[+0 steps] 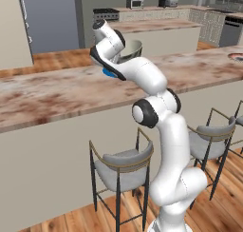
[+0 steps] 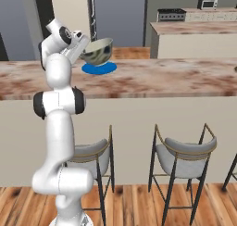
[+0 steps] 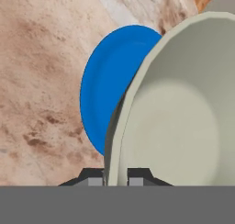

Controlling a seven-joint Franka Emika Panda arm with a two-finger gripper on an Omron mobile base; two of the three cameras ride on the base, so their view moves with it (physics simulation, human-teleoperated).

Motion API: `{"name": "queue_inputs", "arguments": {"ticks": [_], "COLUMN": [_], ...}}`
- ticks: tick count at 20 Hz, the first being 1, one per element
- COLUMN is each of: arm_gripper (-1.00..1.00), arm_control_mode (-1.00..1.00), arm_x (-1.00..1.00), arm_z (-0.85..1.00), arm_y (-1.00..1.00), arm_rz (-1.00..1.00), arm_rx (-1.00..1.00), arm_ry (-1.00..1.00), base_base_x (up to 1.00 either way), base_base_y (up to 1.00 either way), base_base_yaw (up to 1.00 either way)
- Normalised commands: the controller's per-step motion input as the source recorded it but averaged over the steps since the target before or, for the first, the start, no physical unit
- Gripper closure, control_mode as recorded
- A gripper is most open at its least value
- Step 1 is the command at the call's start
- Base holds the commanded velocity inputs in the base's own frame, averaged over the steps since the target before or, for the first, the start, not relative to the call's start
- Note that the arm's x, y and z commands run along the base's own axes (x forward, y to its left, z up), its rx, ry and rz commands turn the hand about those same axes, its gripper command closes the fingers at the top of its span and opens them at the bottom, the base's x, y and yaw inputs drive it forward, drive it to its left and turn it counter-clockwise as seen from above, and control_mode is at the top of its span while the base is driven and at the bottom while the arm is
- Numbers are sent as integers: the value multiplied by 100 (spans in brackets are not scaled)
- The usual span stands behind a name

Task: Move the bowls from the cabinet to the plates on the dining table.

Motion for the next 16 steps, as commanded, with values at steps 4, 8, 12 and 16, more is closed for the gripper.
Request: {"name": "queue_inputs", "arguments": {"ticks": [4, 8, 12, 16], "arm_gripper": [100, 100, 100, 100], "arm_control_mode": [-100, -100, -100, -100], "arm_x": [0, 1, 3, 9], "arm_z": [-11, -36, -53, -16], "arm_y": [1, 0, 0, -3], "arm_rz": [7, 8, 8, 7], "arm_rx": [0, 0, 0, 0], "arm_ry": [0, 1, 0, 0], "base_base_x": [0, 0, 0, 0], "base_base_y": [0, 0, 0, 0], "base_base_yaw": [0, 0, 0, 0]}}
